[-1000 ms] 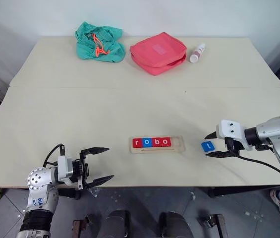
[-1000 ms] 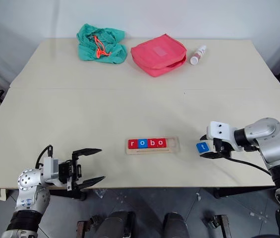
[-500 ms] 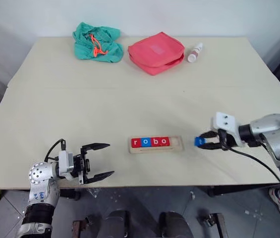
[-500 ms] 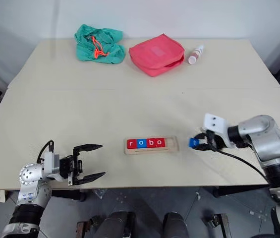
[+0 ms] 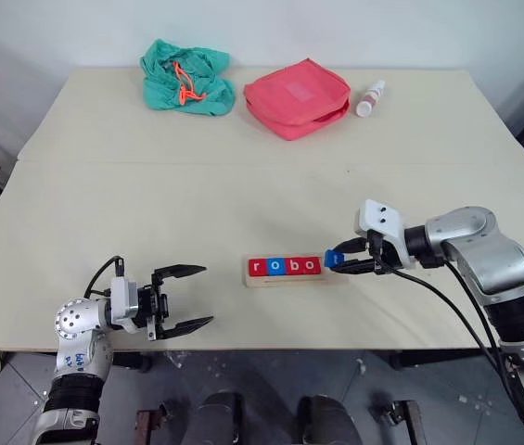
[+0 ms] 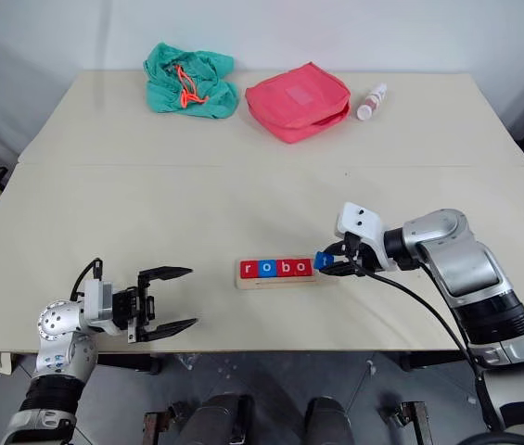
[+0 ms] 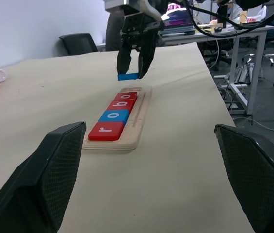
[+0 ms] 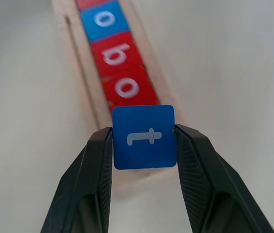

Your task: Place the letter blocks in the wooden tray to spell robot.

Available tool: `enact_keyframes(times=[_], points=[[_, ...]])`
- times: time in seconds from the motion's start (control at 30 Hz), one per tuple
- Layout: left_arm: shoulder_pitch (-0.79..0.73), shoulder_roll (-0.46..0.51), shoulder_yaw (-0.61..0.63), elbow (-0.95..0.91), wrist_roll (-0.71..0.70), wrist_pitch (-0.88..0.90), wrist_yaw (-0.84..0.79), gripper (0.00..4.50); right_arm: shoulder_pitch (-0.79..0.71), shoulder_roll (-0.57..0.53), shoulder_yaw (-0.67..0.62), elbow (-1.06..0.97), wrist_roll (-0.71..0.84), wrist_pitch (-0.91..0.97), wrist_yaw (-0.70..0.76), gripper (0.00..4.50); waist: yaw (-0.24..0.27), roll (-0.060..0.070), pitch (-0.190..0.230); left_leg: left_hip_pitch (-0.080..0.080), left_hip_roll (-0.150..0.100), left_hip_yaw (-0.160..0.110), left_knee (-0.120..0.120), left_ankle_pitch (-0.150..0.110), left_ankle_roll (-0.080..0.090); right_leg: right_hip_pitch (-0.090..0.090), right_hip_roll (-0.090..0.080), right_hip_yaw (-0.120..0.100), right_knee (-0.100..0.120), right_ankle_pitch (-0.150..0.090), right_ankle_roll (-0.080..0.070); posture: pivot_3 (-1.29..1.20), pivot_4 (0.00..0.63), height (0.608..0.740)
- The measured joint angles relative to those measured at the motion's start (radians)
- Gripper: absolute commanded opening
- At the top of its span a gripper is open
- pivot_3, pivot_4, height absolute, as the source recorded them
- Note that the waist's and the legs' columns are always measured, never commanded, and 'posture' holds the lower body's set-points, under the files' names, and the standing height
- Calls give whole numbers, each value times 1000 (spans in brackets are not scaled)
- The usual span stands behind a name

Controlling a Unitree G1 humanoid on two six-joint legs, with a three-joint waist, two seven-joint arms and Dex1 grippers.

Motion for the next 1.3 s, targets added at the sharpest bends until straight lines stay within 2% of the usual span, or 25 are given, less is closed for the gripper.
enact_keyframes(times=[0.27, 0.53, 0.57, 0.83, 1.03, 1.17, 1.3], points=[[12, 6, 5, -8, 0, 0, 7, 4500, -21, 27, 17, 48, -11, -41, 21, 1465, 1, 0, 0, 0, 0, 0, 0, 0, 0, 0, 0, 0, 0, 0, 0, 0, 150, 740], [12, 7, 6, -8, 0, 0, 10, 4500, -20, 27, 17, 46, -12, -43, 37, 4231, 1, 0, 0, 0, 0, 0, 0, 0, 0, 0, 0, 0, 0, 0, 0, 0, 150, 740], [12, 7, 6, -7, 0, 0, 10, 4500, -20, 27, 17, 46, -13, -44, 38, 4474, 1, 0, 0, 0, 0, 0, 0, 0, 0, 0, 0, 0, 0, 0, 0, 0, 150, 740], [-10, 7, 6, 4, 4, -3, 13, 4500, -13, 25, -1, 34, -16, -49, 16, 4474, 1, 0, 0, 0, 0, 0, 0, 0, 0, 0, 0, 0, 0, 0, 0, 0, 150, 740], [-15, 7, 6, 6, 20, -1, 45, 4500, 77, 20, -157, 10, 38, -102, -42, 4474, 6, 0, 0, 0, 0, -1, 0, 0, 0, 1, 0, -1, 0, 0, 0, 0, 150, 740], [-11, 21, 37, 2, 63, 14, 173, 4500, 256, 0, -305, 7, 135, -250, 27, 4474, 9, 0, 0, 0, 0, 0, -1, 0, 0, 0, 0, -2, 0, 0, 0, 0, 150, 740], [-12, 30, 80, -27, 66, 16, 262, 4500, 322, -25, -414, 80, 211, -389, 133, 4474, 4, 0, 0, 2, 0, 1, 0, 0, 0, 2, 0, -2, 0, 0, 0, 0, 150, 740]])
